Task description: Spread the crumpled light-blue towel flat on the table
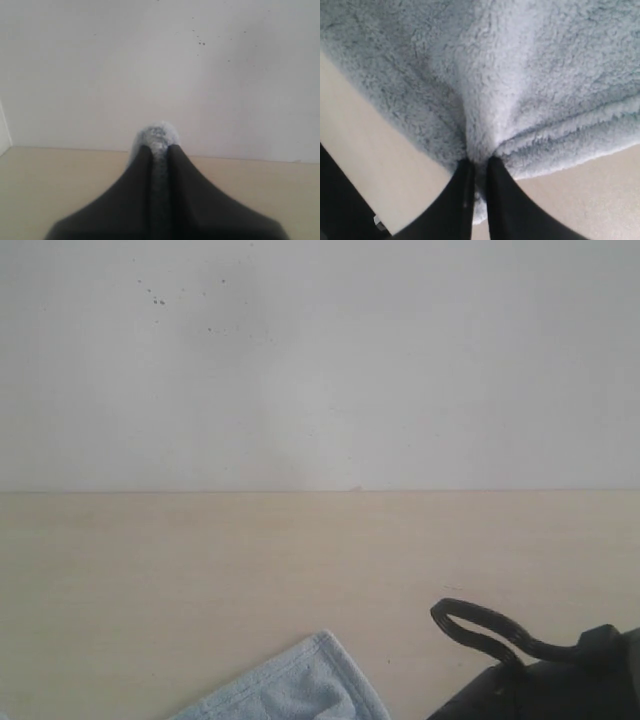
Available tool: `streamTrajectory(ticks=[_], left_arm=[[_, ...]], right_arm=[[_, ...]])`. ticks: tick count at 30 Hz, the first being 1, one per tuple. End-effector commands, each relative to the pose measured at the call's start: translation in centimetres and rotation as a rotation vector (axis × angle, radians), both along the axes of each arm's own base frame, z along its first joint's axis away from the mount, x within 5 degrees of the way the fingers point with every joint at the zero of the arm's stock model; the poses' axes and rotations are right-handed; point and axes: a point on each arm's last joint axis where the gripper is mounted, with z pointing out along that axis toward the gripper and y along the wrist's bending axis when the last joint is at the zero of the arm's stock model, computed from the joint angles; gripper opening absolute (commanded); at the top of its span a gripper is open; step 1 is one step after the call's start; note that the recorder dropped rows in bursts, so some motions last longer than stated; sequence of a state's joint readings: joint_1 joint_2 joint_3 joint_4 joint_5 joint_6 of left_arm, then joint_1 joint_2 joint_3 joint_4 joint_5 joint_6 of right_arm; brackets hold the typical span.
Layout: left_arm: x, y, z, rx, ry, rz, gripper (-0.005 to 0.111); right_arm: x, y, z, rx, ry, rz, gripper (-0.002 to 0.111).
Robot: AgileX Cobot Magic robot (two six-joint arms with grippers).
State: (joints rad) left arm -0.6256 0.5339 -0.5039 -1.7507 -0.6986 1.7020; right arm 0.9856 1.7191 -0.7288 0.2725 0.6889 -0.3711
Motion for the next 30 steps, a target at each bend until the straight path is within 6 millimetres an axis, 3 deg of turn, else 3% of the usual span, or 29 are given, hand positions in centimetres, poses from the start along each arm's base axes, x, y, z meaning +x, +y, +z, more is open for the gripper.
streamTrajectory(ticks=[1, 10, 17, 24, 30], left_arm=[[-0.2, 0.8, -0.1, 0.01, 0.005, 0.073, 0.004], [-3.3, 2.9, 1.2, -0.043, -0.134, 0.058, 0.004], [-6.6, 5.3, 1.8, -0.063, -0.272, 0.068, 0.004], [-9.2, 6.3, 2.1, -0.129, -0.42, -0.018, 0.004], [-9.6, 5.5, 2.6, -0.127, -0.481, -0.129, 0.004]], right_arm=[[0.1, -0.6, 2.7, 0.055, -0.085, -0.026, 0.005], [0.1, -5.6, 10.6, 0.02, -0.422, -0.127, 0.005], [-2.2, -10.7, 16.4, 0.182, -0.59, -0.312, 0.002], [-5.2, -15.3, 19.6, 0.397, -0.669, -0.427, 0.0], [-6.8, -18.2, 21.5, 0.403, -0.69, -0.48, 0.0]])
